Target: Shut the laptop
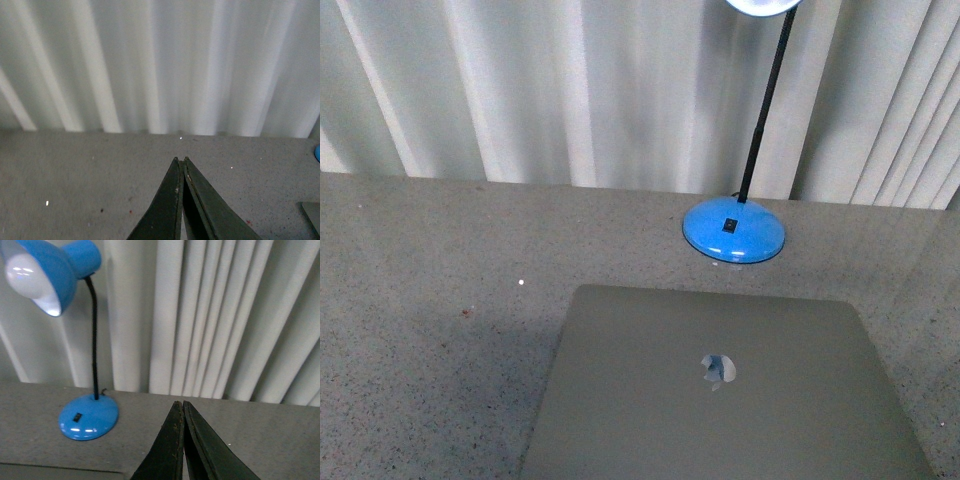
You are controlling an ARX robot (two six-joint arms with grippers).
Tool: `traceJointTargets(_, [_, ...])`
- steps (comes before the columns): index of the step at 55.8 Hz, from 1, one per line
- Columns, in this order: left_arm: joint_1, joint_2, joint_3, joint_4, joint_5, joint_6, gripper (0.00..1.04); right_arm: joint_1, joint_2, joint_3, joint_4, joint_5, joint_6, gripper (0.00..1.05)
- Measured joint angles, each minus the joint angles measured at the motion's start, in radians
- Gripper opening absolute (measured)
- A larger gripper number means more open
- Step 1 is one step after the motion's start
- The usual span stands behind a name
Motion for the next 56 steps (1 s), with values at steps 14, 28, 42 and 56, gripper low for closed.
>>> traceJointTargets(14, [-0.174,-0.215,-0.174,-0.047,-0.175,-0.100,0.04,0.084,-0.141,-0.159,0.027,0.100,0.045,0.03])
traceJointTargets(28, [-0.360,-0.392,-0.274,-0.122,-0.361,-0.114,0.04,0.108,-0.275,-0.278,0.020,0.097,0.048,0.03])
traceJointTargets(42, [-0.465,-0.501,-0.319,-0.183,-0.465,-0.116,0.04,0.109,-0.389,-0.341,-0.034,0.099,0.048,0.03])
traceJointTargets(56, [-0.623,-0.602,-0.349,-0.251,-0.615,-0.119,0.04,0.109,-0.510,-0.379,-0.114,0.098,0.050,0.03])
